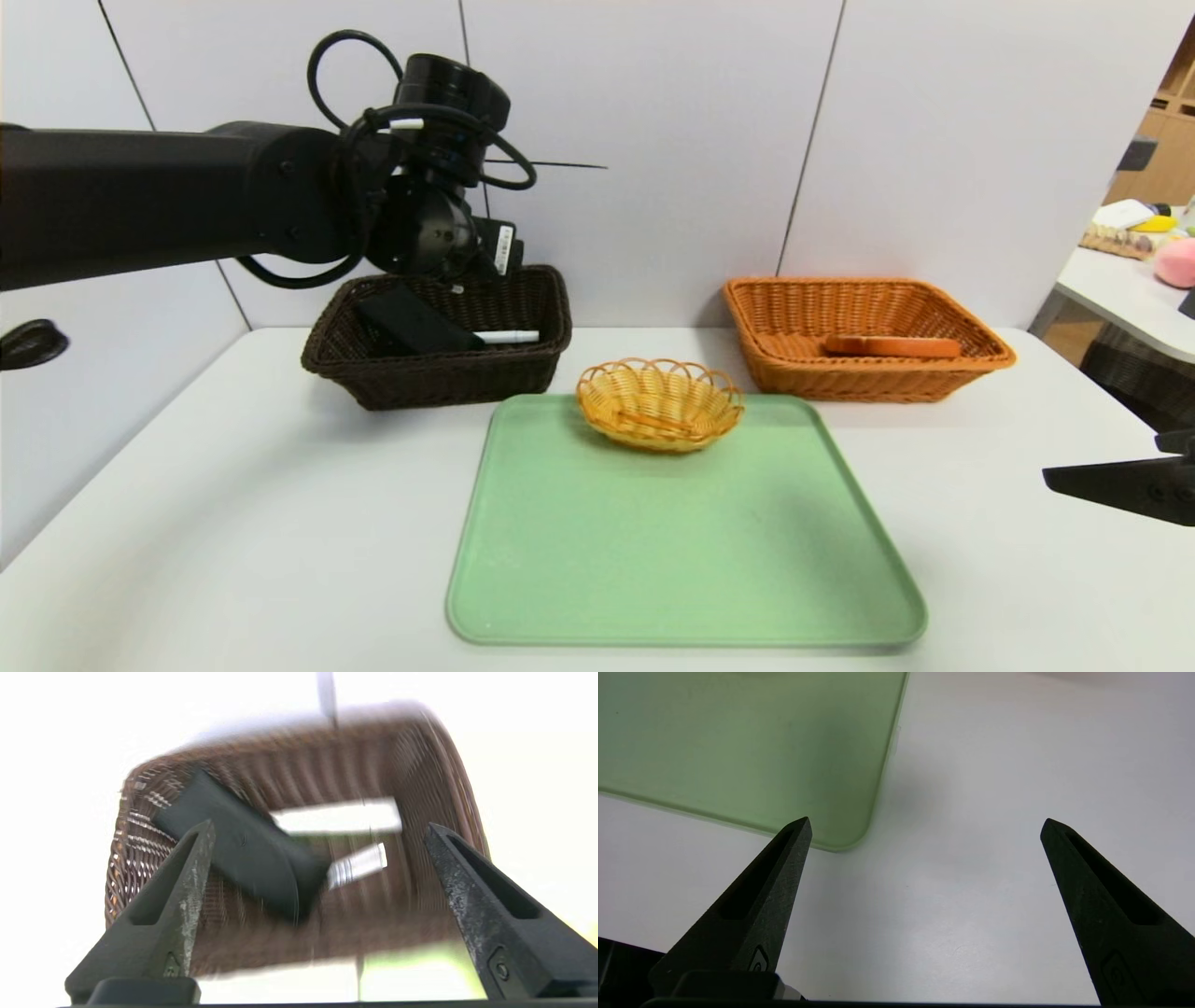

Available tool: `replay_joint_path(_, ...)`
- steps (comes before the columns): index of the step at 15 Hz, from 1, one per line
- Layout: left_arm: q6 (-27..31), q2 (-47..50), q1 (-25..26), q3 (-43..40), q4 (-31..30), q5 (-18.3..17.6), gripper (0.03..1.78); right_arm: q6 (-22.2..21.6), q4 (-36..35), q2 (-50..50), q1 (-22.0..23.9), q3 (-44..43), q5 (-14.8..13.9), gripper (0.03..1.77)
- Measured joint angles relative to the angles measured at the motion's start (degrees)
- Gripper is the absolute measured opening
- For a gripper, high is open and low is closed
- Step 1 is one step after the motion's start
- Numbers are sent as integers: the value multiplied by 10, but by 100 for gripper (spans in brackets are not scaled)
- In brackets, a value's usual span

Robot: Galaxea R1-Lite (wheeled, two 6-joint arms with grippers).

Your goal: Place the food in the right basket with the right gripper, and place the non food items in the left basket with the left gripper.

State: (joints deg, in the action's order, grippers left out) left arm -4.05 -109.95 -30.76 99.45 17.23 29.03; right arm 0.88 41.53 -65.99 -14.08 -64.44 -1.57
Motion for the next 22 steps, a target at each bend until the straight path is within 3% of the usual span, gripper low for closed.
replay_joint_path(3,61,96,0,-129,-3,-109,163,26,7,1,5,-5,8,170)
replay_joint_path(5,69,160,-2,-199,-3,-141,164,35,7,-7,7,-6,10,170)
replay_joint_path(10,52,310,4,-333,-4,-107,167,39,30,-25,15,-5,9,170)
replay_joint_path(14,51,430,82,-410,-4,-99,168,37,35,13,53,20,10,170)
replay_joint_path(18,49,572,175,-493,-5,-99,169,35,32,122,96,89,10,170)
replay_joint_path(22,50,715,219,-563,-1,-93,169,34,30,296,118,166,-5,170)
